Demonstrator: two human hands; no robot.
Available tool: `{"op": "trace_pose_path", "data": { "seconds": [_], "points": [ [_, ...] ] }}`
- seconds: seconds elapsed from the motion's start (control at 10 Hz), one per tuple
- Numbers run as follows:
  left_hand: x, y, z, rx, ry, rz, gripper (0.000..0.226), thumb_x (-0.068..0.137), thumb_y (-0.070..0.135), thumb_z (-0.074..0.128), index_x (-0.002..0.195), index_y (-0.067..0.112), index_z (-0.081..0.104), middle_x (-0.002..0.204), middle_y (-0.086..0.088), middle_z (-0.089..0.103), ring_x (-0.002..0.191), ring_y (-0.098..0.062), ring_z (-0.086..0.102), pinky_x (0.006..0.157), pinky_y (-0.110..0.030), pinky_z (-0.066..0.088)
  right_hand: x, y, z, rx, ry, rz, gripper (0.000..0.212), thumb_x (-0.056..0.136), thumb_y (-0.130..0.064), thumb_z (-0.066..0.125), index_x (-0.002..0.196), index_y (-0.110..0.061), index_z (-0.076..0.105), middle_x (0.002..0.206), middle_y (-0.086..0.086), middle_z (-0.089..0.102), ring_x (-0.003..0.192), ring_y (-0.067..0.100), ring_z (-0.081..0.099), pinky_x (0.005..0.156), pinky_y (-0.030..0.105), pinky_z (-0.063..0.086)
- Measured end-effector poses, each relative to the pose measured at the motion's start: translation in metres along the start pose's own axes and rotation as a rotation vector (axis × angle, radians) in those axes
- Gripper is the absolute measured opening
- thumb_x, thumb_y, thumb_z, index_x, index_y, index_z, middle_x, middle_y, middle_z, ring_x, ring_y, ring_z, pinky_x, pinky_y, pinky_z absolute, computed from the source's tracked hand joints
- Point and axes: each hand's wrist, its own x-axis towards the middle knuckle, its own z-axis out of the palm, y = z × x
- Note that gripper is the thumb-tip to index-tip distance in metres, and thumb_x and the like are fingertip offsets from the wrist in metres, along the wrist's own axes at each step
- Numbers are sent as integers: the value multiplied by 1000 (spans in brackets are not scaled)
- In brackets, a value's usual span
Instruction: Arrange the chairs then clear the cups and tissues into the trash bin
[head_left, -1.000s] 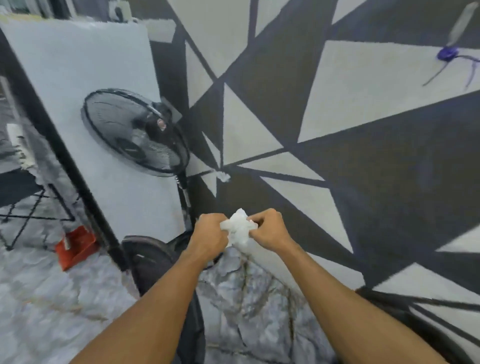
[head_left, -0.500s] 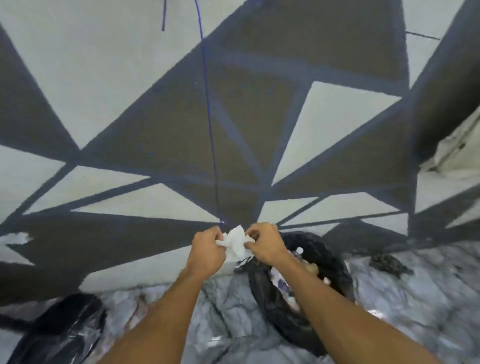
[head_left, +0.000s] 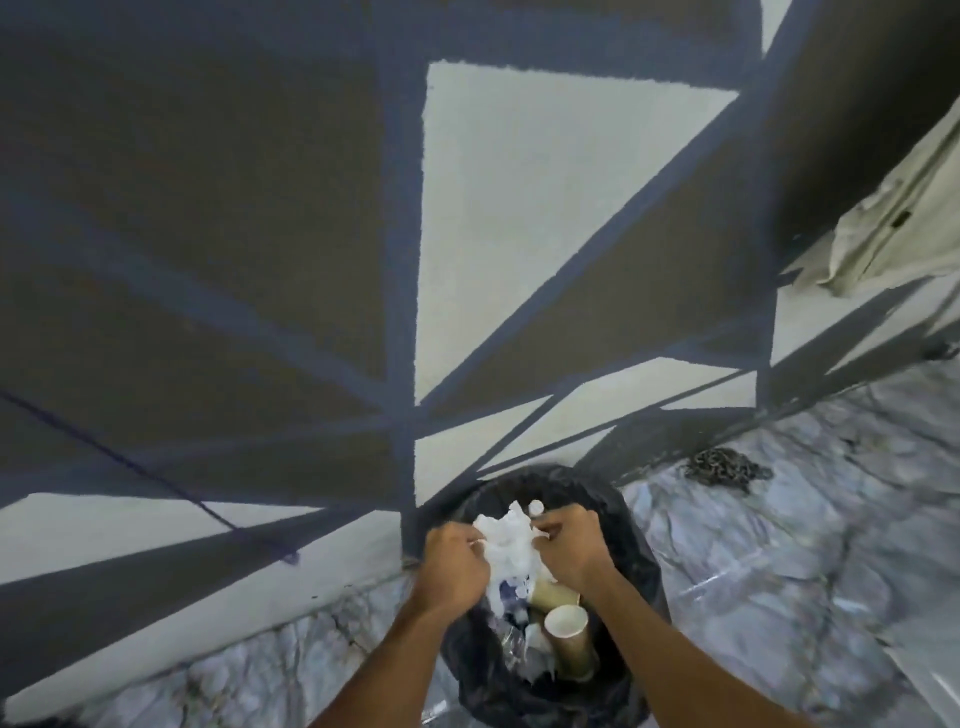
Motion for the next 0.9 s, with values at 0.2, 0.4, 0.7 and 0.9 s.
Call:
{"op": "trace_pose_path", "data": {
  "seconds": [0.2, 0.4, 0.7, 0.9],
  "points": [
    [82, -18, 63, 95, 40, -85, 16, 78, 2, 68, 73, 16, 73, 77, 1, 71, 71, -15, 65, 69, -36, 58, 80, 45, 17, -39, -32, 115, 5, 79, -15, 73, 83, -17, 76, 92, -2, 76, 89, 17, 69, 76, 21, 49],
    [114, -23, 99, 131, 27, -133, 14, 84, -1, 63, 74, 6, 69, 74, -4, 67, 65, -15, 57, 56, -21, 38, 121, 72, 35, -14, -89, 181, 19, 75, -25, 79, 64, -30, 63, 81, -5, 74, 80, 14, 69, 79, 28, 57],
    [135, -32, 120, 84, -14, -173, 15, 82, 1, 66, 96, 3, 72, 89, -7, 72, 76, -20, 65, 69, -25, 50, 146, 101, 42, -7, -299, 192, 26, 82, -18, 74, 106, -12, 75, 109, -1, 74, 104, 12, 67, 96, 22, 48],
    [107, -82, 141, -14, -71, -274, 17, 80, 10, 63, 91, 19, 71, 86, -8, 71, 73, -21, 68, 65, -28, 56, 119, 110, 45, -12, -381, 166, 21, 91, 1, 59, 108, 8, 68, 105, 10, 71, 93, 9, 65, 68, 8, 46]
  ]
}}
